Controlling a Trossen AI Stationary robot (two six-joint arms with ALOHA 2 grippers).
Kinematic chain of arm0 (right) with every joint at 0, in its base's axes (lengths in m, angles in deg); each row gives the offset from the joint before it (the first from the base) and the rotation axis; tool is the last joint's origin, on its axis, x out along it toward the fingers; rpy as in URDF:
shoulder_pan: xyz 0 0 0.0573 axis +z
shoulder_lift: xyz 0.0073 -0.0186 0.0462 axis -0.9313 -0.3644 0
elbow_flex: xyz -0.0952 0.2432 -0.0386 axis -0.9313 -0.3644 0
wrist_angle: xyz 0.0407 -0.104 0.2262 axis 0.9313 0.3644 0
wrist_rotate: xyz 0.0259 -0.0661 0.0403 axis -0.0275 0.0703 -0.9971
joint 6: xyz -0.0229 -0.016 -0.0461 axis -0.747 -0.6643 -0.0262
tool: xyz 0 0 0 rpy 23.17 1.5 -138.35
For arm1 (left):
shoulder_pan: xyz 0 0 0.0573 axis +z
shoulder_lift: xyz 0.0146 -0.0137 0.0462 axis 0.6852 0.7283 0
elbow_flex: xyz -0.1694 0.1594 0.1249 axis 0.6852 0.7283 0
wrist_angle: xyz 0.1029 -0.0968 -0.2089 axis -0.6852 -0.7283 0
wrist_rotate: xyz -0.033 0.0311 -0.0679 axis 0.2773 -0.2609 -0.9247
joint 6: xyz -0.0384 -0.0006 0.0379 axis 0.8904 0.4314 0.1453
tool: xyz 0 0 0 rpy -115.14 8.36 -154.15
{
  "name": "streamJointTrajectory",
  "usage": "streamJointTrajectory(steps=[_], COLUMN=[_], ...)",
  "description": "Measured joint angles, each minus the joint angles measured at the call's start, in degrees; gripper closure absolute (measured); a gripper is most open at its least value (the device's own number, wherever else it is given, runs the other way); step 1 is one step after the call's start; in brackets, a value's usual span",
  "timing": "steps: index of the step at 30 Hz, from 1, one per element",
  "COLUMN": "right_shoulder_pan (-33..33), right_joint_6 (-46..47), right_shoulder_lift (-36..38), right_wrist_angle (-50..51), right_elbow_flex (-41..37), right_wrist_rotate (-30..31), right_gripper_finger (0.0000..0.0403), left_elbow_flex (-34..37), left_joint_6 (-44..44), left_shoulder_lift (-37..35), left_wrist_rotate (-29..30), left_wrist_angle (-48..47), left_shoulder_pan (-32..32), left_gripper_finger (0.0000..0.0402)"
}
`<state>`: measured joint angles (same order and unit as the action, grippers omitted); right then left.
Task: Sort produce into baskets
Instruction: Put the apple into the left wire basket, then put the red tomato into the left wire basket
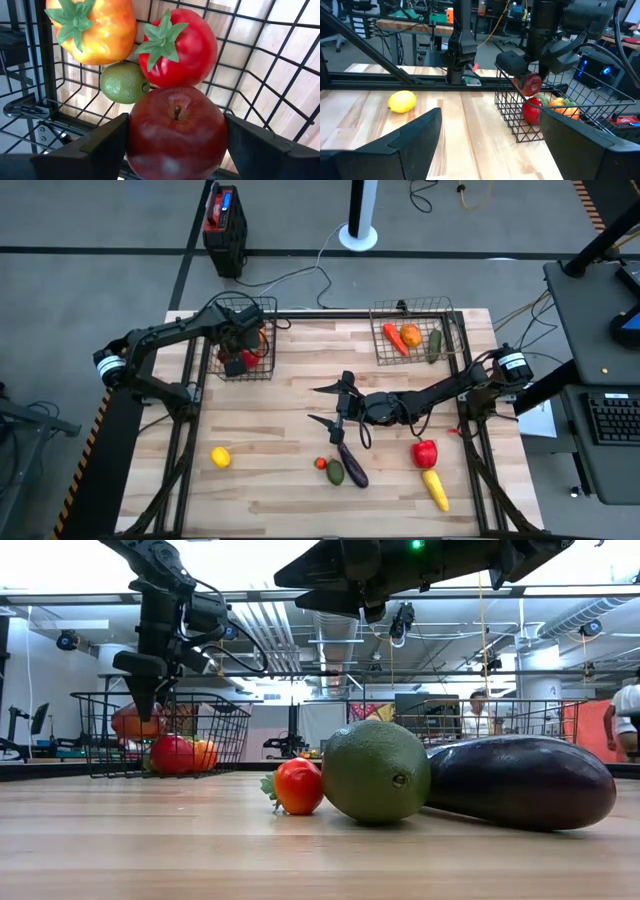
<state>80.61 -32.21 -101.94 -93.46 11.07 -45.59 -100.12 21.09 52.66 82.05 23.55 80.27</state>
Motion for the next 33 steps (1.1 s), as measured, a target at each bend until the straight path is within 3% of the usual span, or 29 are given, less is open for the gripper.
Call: streamJointTrajectory(steps=[8,21,33], right_shoulder_pan=[0.0,0.0,0.0], right_joint_6=[0.0,0.0,0.0], right_shoulder_lift=[0.0,0.0,0.0], right_wrist_angle=[0.0,0.0,0.0], right_elbow_flex=[0.0,0.0,0.0], right_wrist_rotate=[0.0,0.0,0.0], right_gripper_finger=[0.0078,0.0078,0.0078], left_elbow_flex=[0.0,0.0,-1.4], left_joint_6=[0.1,0.5,2.6], left_shoulder_lift=[0.0,0.0,-2.7], left_wrist_rotate=[0.9,2.1,0.9], left_wrist_angle=[0.0,0.0,0.1], left_shoulder_pan=[0.0,0.0,-0.2], left_gripper_finger=[0.0108,0.0059,0.0057])
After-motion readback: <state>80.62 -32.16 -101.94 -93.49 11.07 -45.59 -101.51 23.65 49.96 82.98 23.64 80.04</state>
